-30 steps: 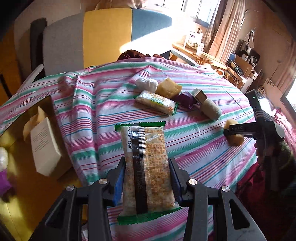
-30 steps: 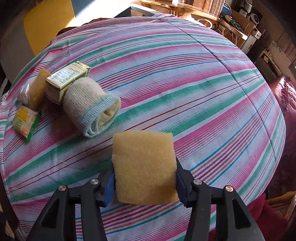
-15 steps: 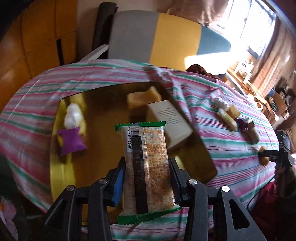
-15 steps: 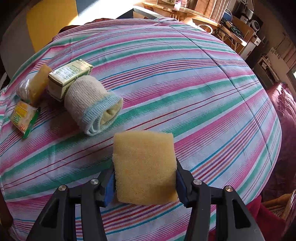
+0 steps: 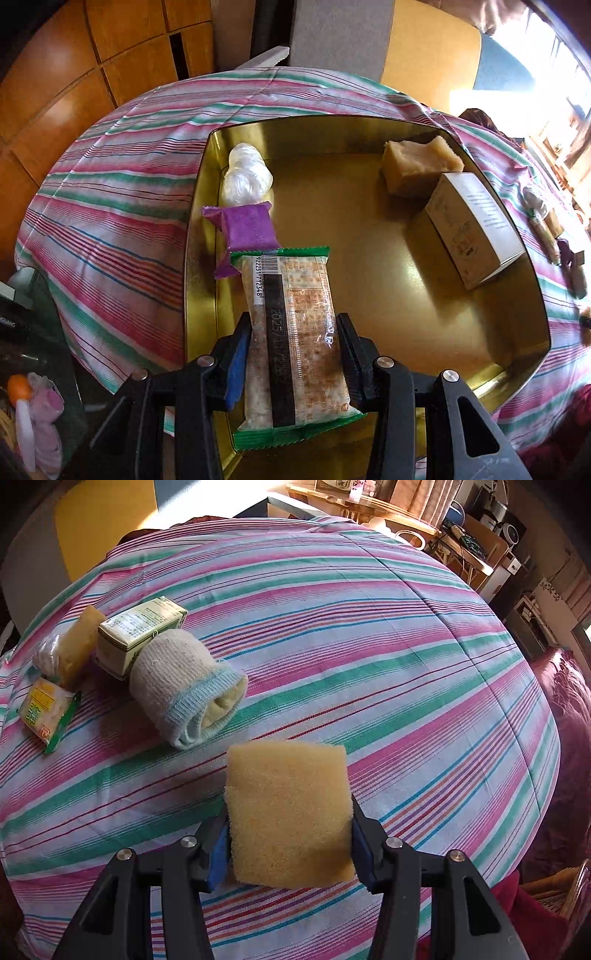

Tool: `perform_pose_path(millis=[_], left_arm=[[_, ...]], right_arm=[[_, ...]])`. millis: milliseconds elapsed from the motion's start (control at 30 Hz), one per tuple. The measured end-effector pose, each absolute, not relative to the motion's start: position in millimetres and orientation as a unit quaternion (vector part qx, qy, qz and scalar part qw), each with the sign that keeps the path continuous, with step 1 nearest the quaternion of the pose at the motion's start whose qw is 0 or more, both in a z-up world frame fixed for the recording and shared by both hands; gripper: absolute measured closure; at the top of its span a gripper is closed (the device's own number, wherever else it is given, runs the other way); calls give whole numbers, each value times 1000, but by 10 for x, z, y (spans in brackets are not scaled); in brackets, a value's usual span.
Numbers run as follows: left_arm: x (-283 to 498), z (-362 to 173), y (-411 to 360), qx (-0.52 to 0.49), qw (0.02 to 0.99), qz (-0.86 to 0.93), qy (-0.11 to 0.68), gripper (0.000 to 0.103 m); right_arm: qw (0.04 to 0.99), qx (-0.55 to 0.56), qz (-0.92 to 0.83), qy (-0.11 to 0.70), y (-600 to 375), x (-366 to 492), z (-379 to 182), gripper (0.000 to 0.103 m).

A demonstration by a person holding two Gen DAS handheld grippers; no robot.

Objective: Organize objects
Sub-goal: 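Lower the cracker packet into the tray with the left tool while the right tool carries the sponge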

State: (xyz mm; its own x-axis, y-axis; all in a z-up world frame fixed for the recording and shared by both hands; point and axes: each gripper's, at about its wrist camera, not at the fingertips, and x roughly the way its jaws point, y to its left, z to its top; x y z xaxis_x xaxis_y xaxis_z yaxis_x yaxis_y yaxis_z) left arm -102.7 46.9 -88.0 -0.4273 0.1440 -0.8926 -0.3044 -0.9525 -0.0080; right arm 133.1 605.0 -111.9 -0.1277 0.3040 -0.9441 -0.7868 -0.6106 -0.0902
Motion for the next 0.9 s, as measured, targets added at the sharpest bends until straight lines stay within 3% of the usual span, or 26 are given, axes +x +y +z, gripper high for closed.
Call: perform_pose_path(millis=[167,467,567,733,900], left_arm=[[-1050,-899,457,-503,114,851,102,58],[-875,-517,303,-449,122,883,65,58],[-817,-359,159,-431,116,894,36,51],[-804,-240,-111,-416,93,905,4,49],[-804,-273,-346,-419,76,904,-21,49]], right_arm=[[380,-539,717,224,5973,1368,-1141,49],[378,-517,732,233,5972,1343,-1075,51],[360,-475,766,241,5901,1378,-870,51],[282,-427,830,222,5296,1118,-375,51],[144,-421,883,151,4261,655,32,51]])
